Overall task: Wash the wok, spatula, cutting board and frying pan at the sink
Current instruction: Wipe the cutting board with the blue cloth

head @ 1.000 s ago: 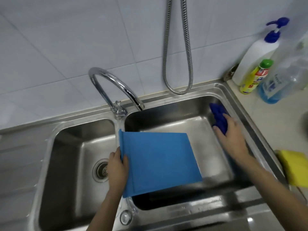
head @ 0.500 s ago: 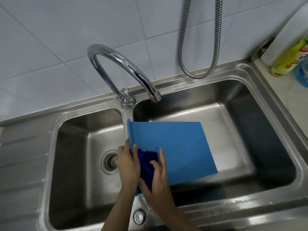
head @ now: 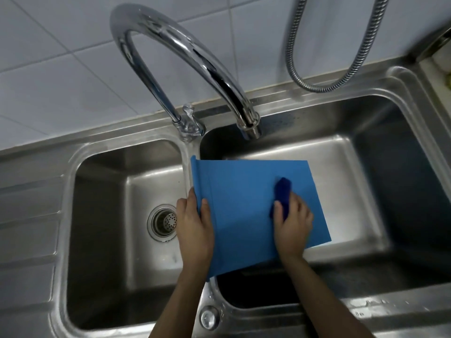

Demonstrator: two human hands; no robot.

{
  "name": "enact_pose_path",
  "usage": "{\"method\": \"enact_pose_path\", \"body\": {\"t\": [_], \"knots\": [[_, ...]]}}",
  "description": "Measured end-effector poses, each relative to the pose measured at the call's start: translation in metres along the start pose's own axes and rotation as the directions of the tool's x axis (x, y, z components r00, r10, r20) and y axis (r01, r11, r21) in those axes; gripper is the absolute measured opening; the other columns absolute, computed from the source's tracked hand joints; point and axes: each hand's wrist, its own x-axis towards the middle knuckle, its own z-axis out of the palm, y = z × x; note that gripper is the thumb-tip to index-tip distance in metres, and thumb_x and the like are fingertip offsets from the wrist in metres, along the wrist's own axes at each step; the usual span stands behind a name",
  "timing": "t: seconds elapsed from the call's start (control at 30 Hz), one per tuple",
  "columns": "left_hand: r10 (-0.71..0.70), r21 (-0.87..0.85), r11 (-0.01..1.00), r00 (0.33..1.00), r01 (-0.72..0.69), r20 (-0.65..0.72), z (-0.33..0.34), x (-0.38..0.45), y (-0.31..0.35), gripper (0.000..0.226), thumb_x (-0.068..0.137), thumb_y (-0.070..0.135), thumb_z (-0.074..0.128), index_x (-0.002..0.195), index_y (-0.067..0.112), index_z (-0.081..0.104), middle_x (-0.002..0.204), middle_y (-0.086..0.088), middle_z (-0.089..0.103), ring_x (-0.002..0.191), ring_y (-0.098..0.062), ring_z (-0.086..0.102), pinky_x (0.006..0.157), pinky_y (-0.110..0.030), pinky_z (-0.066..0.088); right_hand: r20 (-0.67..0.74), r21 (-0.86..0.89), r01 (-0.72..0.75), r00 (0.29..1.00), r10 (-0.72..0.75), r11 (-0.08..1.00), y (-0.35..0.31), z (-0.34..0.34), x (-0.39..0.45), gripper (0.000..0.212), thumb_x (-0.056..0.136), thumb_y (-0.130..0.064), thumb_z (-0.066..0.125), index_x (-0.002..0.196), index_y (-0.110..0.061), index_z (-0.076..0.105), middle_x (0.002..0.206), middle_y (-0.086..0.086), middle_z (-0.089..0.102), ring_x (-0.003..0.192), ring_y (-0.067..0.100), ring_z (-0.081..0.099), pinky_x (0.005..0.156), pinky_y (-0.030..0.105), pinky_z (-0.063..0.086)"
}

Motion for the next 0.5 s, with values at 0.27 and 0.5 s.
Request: {"method": "enact_pose_path", "body": {"t": [0.27,0.5], "knots": [[-0.020,0.024,1.000,1.000,0.020,-0.004,0.001,0.001,0.004,0.038,0.098,0.024,0.042,0.132,0.008,0.048,0.099,-0.006,0.048,0.087,-0.020,0.050,0.075,-0.032,0.044,0.016,0.024,-0.301,0.954,0.301,0.953,0.022,-0.003,0.037,0.068,0.086,-0.056,0.033,0.127,-0.005,0.050,0.115,0.024,0.055,0.103,0.040,0.047,0.092,0.046,0.037],[0.013,-0.001,1.000,1.000,-0.013,-0.027,-0.002,0.000,0.005,0.029,0.100,0.025,0.037,0.109,0.007,0.059,0.088,-0.003,0.051,0.077,0.000,0.048,0.069,-0.009,0.037,0.166,0.259,0.405,0.876,-0.454,0.877,-0.109,0.000,-0.034,0.046,0.096,-0.045,0.042,0.137,-0.024,0.047,0.129,0.002,0.051,0.112,0.018,0.045,0.095,0.031,0.041]]}}
